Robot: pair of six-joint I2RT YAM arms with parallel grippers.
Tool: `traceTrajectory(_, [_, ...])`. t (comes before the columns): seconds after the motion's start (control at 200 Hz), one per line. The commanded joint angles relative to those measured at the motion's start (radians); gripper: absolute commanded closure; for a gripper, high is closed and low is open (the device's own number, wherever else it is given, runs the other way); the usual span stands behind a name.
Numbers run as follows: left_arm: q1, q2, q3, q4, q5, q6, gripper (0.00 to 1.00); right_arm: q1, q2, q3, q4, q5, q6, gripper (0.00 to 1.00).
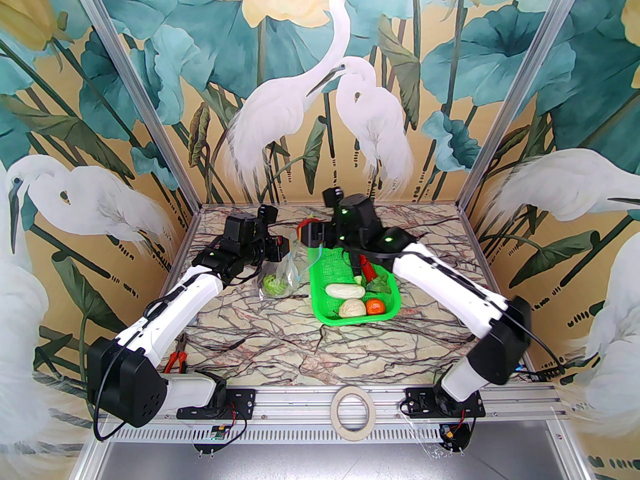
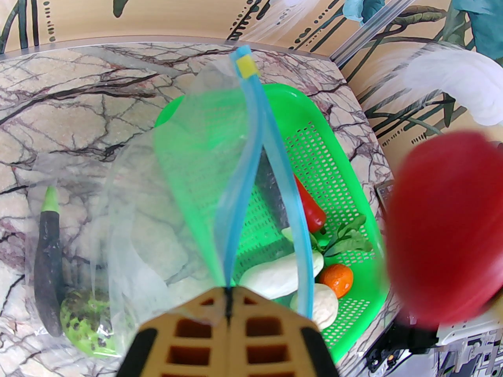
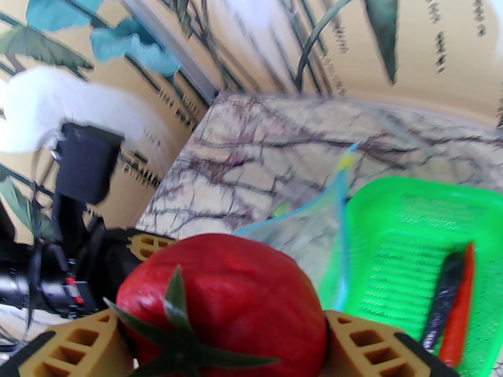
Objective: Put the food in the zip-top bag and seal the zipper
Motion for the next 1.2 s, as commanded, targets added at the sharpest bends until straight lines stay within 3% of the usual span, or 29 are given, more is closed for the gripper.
traceTrajectory(0.0, [-0.001,-0.028,-0.014,0.008,0.022,-0.007,1.00,0.002,0.048,-0.016,0.036,-0.028,0.032,0.51])
traceTrajectory(0.52, [-0.001,-0.046,0.008,-0.021,0.008,-0.007,1.00,0.037,0.164,0.013,-0.090,-0.033,0.008,0.47])
traceTrajectory(0.78, [-0.001,-0.055,0.020,-0.029,0.014,-0.007,1.00,0.052,0.222,0.079,-0.171,-0.051,-0.028,0.39])
traceTrajectory(1.195, [-0.002,-0.056,0.021,-0.028,0.026,-0.008,1.00,0.062,0.215,0.124,-0.198,-0.031,-0.043,0.01])
